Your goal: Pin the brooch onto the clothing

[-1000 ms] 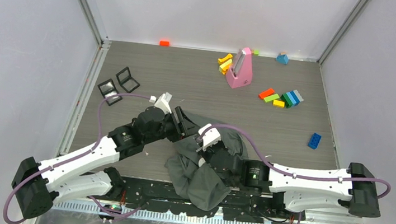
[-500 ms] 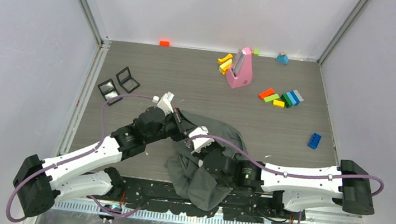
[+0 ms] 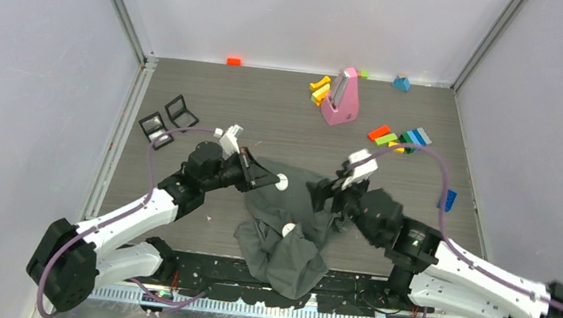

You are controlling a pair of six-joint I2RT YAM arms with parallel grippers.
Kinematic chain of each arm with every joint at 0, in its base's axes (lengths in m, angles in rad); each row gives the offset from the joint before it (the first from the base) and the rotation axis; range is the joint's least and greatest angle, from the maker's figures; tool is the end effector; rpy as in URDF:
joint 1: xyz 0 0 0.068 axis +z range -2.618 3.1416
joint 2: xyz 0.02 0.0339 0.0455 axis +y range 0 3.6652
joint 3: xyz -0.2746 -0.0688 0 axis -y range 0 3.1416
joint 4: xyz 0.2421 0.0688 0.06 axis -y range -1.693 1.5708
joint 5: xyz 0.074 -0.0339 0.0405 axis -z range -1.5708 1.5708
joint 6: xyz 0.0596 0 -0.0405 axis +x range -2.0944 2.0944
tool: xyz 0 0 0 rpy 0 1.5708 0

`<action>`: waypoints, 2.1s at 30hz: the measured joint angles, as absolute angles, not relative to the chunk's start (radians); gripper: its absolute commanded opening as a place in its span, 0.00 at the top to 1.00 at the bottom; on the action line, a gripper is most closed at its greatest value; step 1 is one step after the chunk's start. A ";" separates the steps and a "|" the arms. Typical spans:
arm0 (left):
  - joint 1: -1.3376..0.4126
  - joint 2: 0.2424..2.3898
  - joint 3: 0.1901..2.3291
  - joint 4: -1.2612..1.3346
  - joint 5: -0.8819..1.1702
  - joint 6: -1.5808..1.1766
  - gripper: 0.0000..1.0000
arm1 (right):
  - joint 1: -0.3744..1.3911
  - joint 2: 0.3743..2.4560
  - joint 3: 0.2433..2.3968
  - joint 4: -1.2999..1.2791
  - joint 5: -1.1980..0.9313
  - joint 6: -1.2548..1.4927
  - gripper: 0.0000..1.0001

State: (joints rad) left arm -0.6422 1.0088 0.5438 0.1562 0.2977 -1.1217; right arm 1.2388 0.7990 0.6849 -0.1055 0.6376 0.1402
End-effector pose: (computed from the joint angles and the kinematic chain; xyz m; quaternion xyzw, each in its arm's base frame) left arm 0.1831 -0.1588 0.2511 -0.1046 0.7964 -0.5265 0.2784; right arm 0.0970 0.1726 0.3158 -0.2197 0.7343 0.1891 0.6138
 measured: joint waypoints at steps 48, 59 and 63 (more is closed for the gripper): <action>-0.600 0.892 0.501 0.466 0.647 -0.991 1.00 | 0.686 0.935 0.498 0.415 -0.529 0.997 0.76; -0.596 0.908 0.483 0.513 0.627 -1.028 0.35 | 0.698 0.953 0.459 0.523 -0.488 1.040 0.99; -0.631 0.902 0.445 0.528 0.543 -1.044 0.35 | 0.706 0.933 0.416 0.569 -0.412 1.052 0.99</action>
